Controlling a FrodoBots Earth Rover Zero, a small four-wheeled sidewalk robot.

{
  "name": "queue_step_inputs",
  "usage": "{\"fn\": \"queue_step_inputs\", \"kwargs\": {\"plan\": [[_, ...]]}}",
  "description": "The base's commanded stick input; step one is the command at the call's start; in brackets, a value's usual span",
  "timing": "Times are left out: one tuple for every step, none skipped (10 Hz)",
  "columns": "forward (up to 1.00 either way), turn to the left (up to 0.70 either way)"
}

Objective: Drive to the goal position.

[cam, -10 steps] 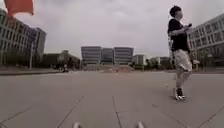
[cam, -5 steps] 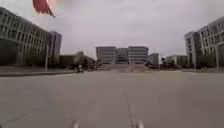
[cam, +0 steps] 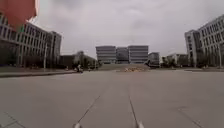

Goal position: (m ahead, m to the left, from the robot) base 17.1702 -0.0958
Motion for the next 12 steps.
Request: {"fn": "queue_step_inputs", "kwargs": {"plan": [[0.85,0.00],[0.85,0.00],[0.85,0.00],[0.85,0.00],[0.85,0.00],[0.85,0.00],[0.85,0.00],[0.85,0.00],[0.85,0.00],[0.85,0.00],[0.85,0.00],[0.85,0.00]]}}
